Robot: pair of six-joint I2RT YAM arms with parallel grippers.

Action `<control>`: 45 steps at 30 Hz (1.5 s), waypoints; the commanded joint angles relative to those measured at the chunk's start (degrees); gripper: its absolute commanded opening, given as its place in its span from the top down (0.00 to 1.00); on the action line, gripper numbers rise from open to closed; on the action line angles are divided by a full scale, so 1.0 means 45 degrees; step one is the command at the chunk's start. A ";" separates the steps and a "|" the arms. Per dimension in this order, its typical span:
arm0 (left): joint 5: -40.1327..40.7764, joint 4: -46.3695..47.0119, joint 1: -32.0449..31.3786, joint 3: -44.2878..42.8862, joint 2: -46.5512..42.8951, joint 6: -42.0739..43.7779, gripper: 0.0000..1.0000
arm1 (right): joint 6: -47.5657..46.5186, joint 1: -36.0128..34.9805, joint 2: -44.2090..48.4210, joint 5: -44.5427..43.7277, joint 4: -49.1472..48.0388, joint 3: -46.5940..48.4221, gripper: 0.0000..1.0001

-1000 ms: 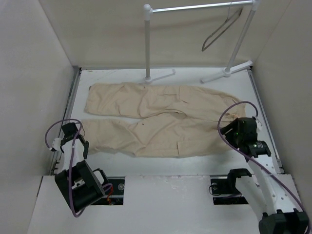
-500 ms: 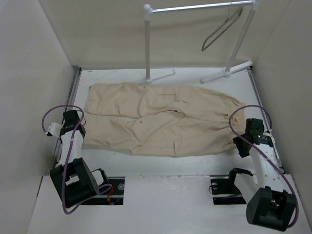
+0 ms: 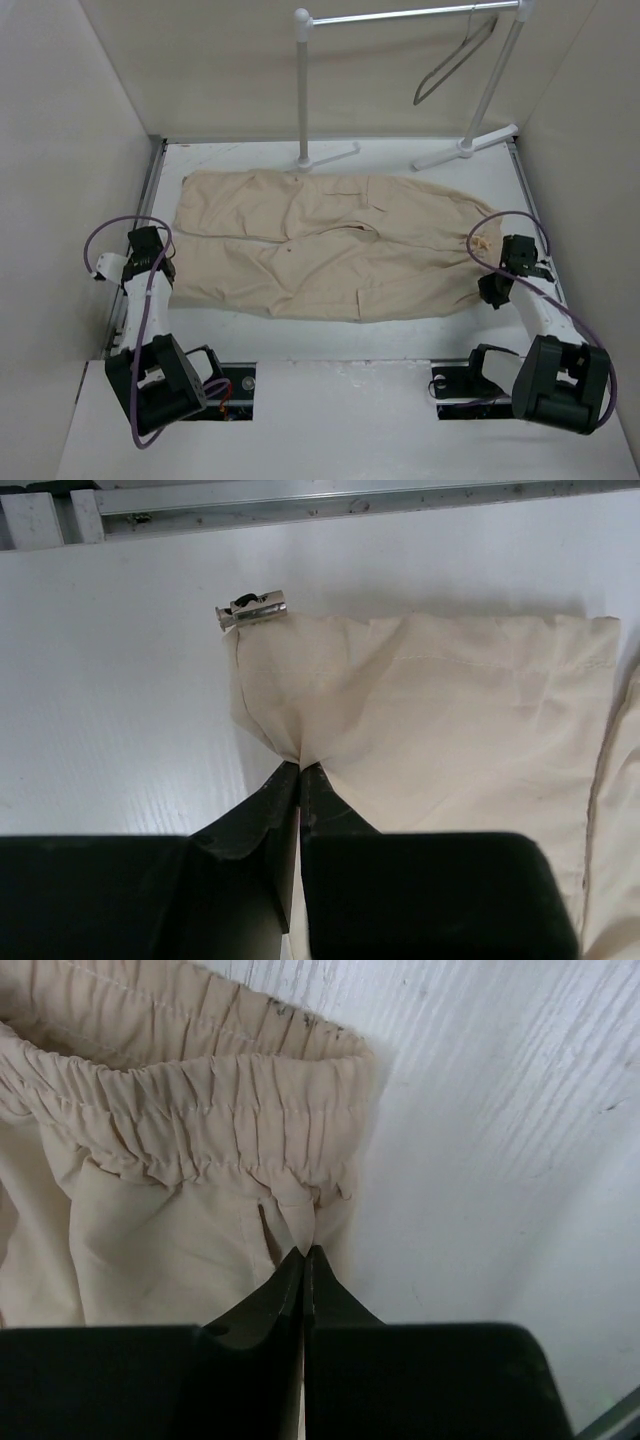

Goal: Place the trousers on the hanger
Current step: Fold the trousers at the center of the board.

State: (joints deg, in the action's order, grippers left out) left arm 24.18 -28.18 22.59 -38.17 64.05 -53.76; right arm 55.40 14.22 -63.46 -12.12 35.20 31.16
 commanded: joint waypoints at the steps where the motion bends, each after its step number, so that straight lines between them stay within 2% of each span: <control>1: 0.0425 -0.0747 0.0068 -0.0773 -0.0911 0.0167 1.00 | -0.0181 0.0405 0.1323 -0.0196 0.0258 0.0632 0.97; 4: 0.0699 -0.1255 0.0030 -0.1592 -0.1401 0.0597 1.00 | -0.0259 0.0211 0.2635 -0.0899 0.1588 0.1686 0.98; 6: 0.0835 -0.1548 0.0068 -0.2410 -0.1363 0.1122 1.00 | -0.0434 0.0016 0.2697 -0.1134 0.1825 0.2292 0.98; 10: 0.1753 -0.1530 -0.0282 -0.4053 -0.0545 0.2296 1.00 | -0.0592 -0.0180 0.1840 -0.1291 0.1261 0.3386 0.98; 14: 0.2301 -0.1393 -0.1024 -0.6140 0.1561 0.2766 1.00 | -0.0591 -0.0492 0.0493 -0.1525 0.0793 0.4791 0.98; 20: 0.2010 -0.0534 -0.1571 -0.9791 0.5584 0.3195 1.00 | -0.0903 -0.0630 -0.2240 -0.1643 0.0010 0.7407 0.97; 26: 0.1619 -0.0553 -0.2157 -1.3855 0.9374 0.4093 1.00 | -0.1490 -0.0591 -0.6244 -0.1136 -0.0049 1.1060 0.97; 33: 0.1462 -0.1178 -0.2295 -1.7976 1.2988 0.4582 0.98 | -0.1900 -0.0571 -1.0871 -0.0842 0.1082 1.6369 0.96; 37: 0.1442 -0.0887 -0.2431 -1.9288 1.4474 0.4700 0.94 | -0.1939 -0.0629 -1.2750 -0.0783 0.1338 1.8366 0.94; 39: 0.1093 -0.0128 -0.2509 -1.9427 1.4925 0.4913 0.91 | -0.1862 -0.0707 -1.3550 -0.0783 0.1454 1.9108 0.90; 40: 0.0820 0.0283 -0.2568 -1.9369 1.5042 0.4953 0.87 | -0.1764 -0.0785 -1.3844 -0.0745 0.1474 1.9305 0.84; 41: 0.0546 0.0673 -0.2626 -1.9349 1.5121 0.4973 0.80 | -0.1609 -0.0825 -1.3982 -0.0667 0.1436 1.9326 0.75; 43: -0.0098 0.1183 -0.2685 -1.9349 1.4987 0.4993 0.64 | -0.1490 -0.0981 -1.3926 -0.0433 0.1338 1.9229 0.49; 45: -0.0432 0.1516 -0.2724 -1.9349 1.4538 0.5051 0.52 | -0.1548 -0.1079 -1.3381 -0.0412 0.1144 1.8879 0.35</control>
State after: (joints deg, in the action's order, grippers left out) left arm 23.53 -27.59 10.13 -122.52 133.93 -32.60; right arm 48.51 9.69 -127.44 -12.10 41.54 114.69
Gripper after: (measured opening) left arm 0.455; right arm 0.619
